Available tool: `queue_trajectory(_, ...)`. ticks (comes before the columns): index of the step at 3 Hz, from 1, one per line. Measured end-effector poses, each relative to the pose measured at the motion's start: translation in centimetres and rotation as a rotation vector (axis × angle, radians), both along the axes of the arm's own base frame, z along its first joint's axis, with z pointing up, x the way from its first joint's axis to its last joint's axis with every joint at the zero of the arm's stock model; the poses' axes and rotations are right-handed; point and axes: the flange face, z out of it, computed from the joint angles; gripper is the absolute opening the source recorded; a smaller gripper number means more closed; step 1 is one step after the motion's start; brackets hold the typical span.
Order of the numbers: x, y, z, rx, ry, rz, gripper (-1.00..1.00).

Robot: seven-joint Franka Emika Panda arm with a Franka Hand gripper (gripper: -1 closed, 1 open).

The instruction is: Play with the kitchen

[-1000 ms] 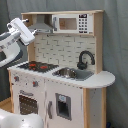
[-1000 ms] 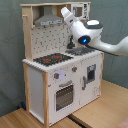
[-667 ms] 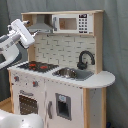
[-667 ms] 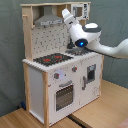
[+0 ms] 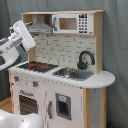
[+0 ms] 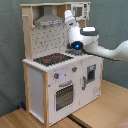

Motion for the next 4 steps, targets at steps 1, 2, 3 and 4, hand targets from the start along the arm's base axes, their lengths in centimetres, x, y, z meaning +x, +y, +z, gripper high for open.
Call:
queue_trajectory(1, 0.7, -1.4, 0.3, 0.092, -0.078, -0.03, 1.0)
queue_trajectory(2, 2.0, -2.4, 1.1, 0.177, -0.142, -0.038, 1.0)
queue_trajectory(3, 3.9, -2.4, 1.5, 0.244, -0.178, -0.025, 1.0)
queue_trajectory(4, 5.5, -1.8, 1.3, 0.29, -0.198, -0.016, 1.0)
